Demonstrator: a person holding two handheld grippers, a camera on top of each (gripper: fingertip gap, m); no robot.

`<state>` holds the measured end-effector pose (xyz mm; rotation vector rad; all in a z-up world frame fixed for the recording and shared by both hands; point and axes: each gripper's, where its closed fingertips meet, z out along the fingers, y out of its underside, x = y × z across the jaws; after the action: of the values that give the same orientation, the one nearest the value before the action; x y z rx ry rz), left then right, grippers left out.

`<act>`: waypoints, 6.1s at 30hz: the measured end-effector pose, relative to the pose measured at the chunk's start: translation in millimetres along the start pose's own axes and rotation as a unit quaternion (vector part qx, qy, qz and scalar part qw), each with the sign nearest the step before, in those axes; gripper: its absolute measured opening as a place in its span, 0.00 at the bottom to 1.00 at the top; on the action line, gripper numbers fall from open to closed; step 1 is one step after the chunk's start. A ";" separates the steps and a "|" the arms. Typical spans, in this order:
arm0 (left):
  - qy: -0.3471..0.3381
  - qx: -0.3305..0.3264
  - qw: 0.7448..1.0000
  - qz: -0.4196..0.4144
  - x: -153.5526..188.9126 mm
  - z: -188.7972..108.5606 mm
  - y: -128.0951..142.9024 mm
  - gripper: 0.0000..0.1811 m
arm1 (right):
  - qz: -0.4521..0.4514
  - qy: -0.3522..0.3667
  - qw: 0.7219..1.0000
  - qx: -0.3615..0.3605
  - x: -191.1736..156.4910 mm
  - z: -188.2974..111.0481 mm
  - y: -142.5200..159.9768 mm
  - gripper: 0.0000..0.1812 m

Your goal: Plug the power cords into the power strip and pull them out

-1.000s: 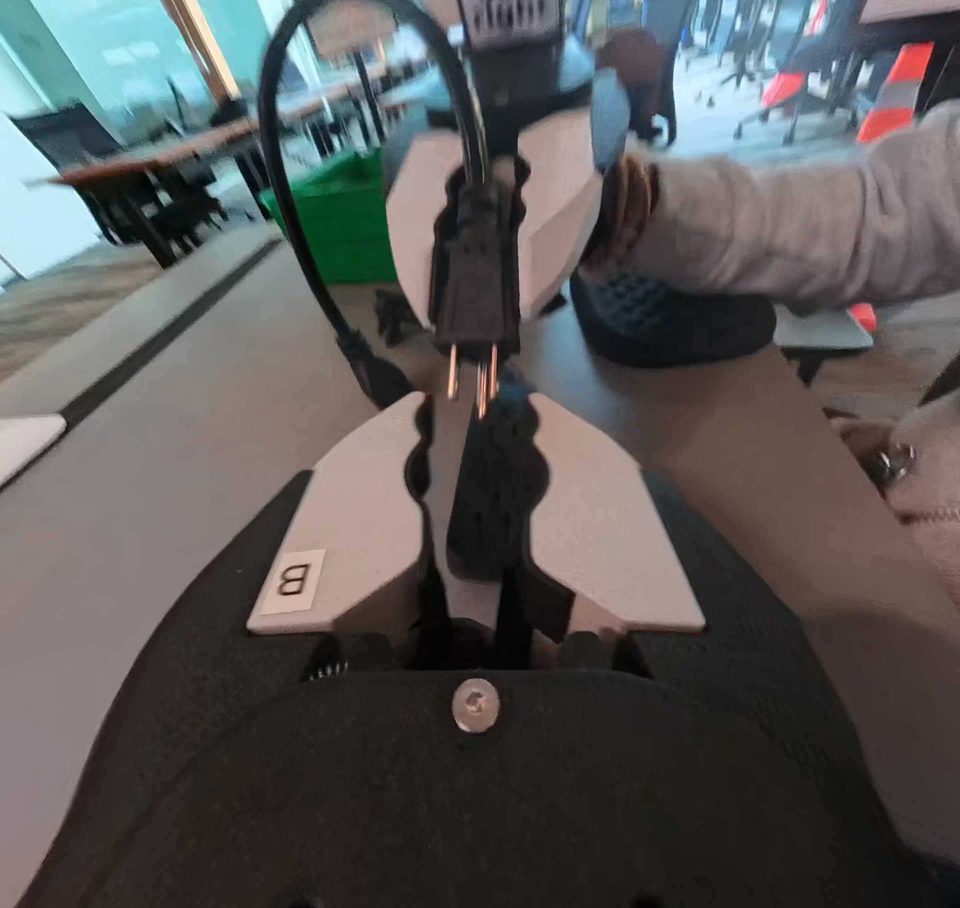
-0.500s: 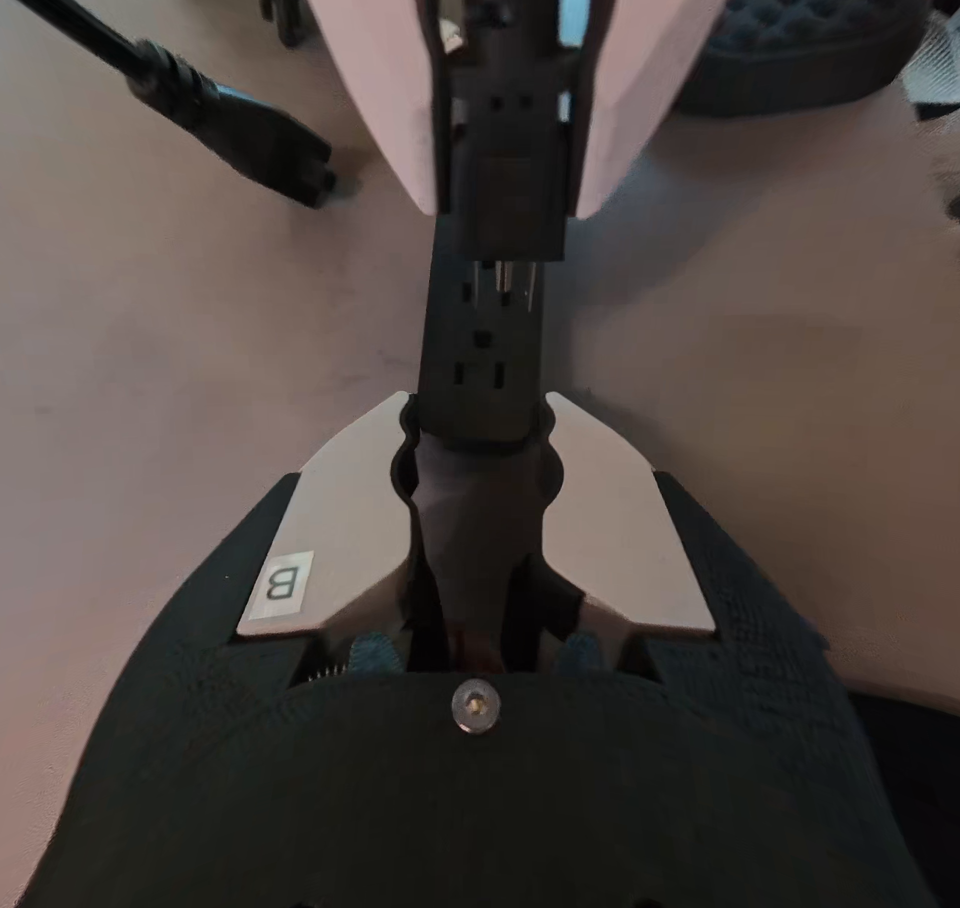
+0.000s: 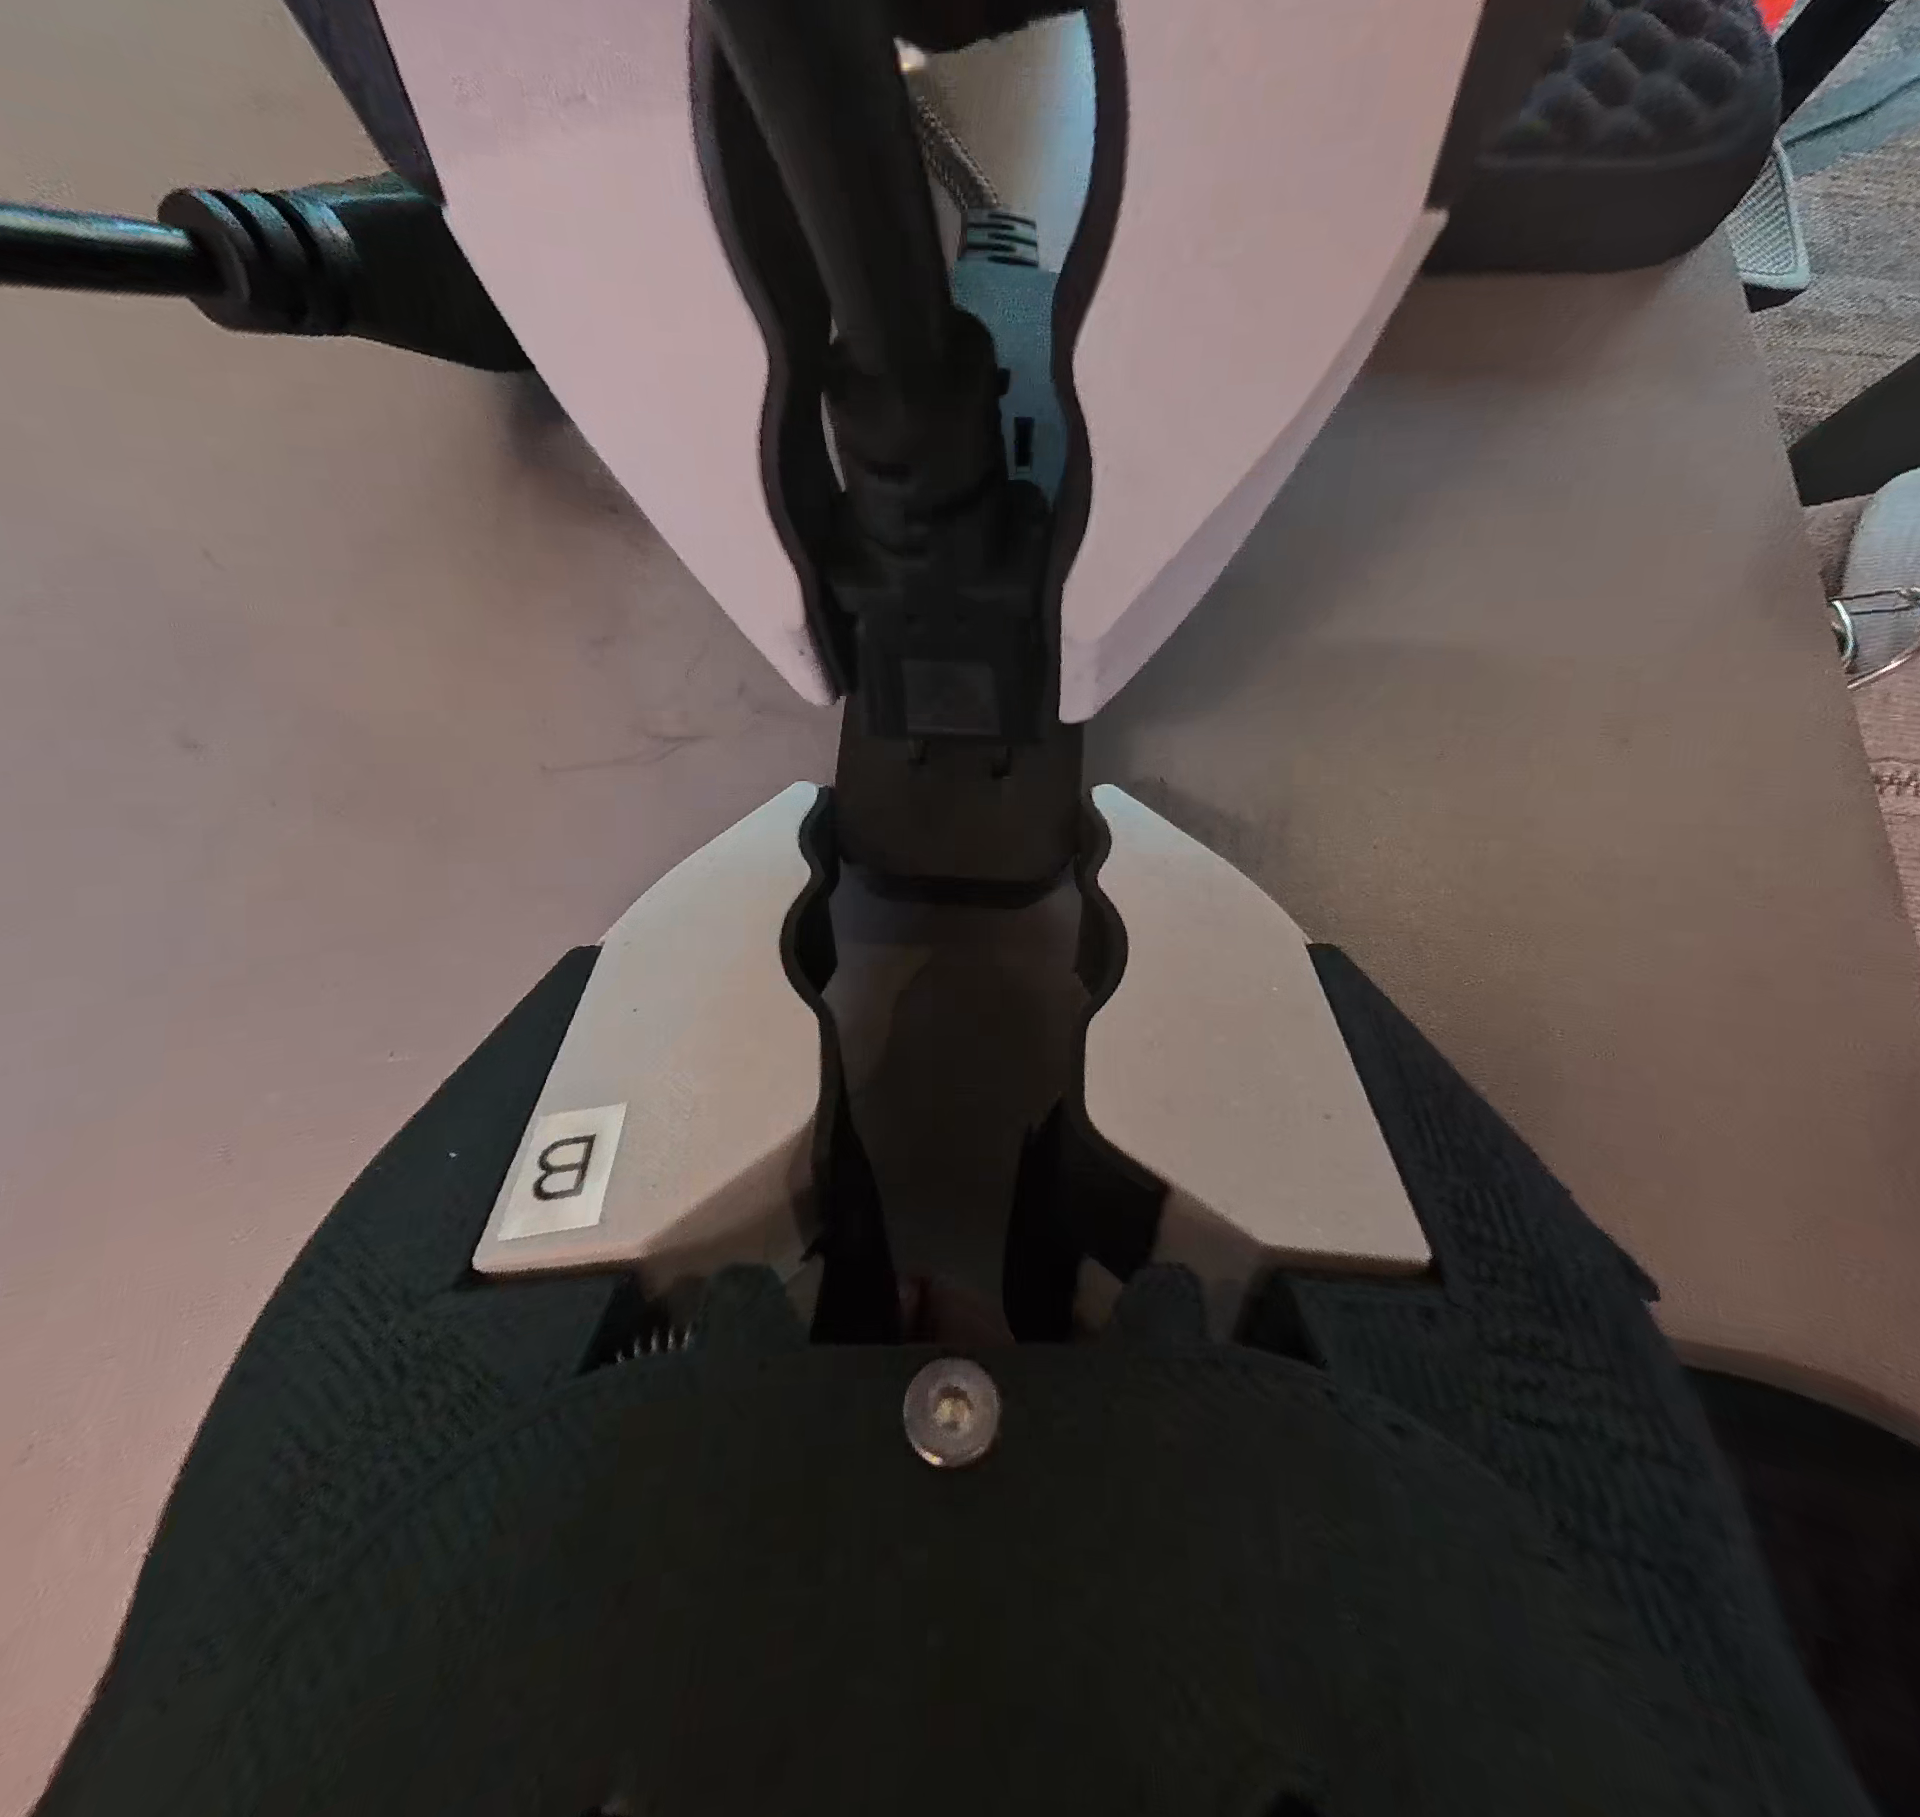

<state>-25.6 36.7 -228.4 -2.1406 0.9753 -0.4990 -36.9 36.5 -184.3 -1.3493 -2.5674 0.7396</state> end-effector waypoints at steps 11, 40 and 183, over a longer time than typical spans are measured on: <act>-0.001 0.000 1.000 -0.002 -0.2 1.0 -0.5 0.24 | -0.014 0.037 0.999 0.026 -0.6 6.8 1.0 0.15; -0.002 -0.001 1.000 -0.005 1.1 3.8 -2.8 0.24 | -0.020 0.091 0.995 -0.019 -6.3 -33.4 -1.7 0.22; -0.015 -0.002 1.000 -0.011 -4.1 -1.2 1.0 0.24 | 0.007 0.094 0.994 0.061 -1.0 -10.4 -3.6 0.10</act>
<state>-29.4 38.9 -228.5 -2.1592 0.9382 -0.4735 -35.4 37.7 -173.4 -1.3314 -2.3327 0.7209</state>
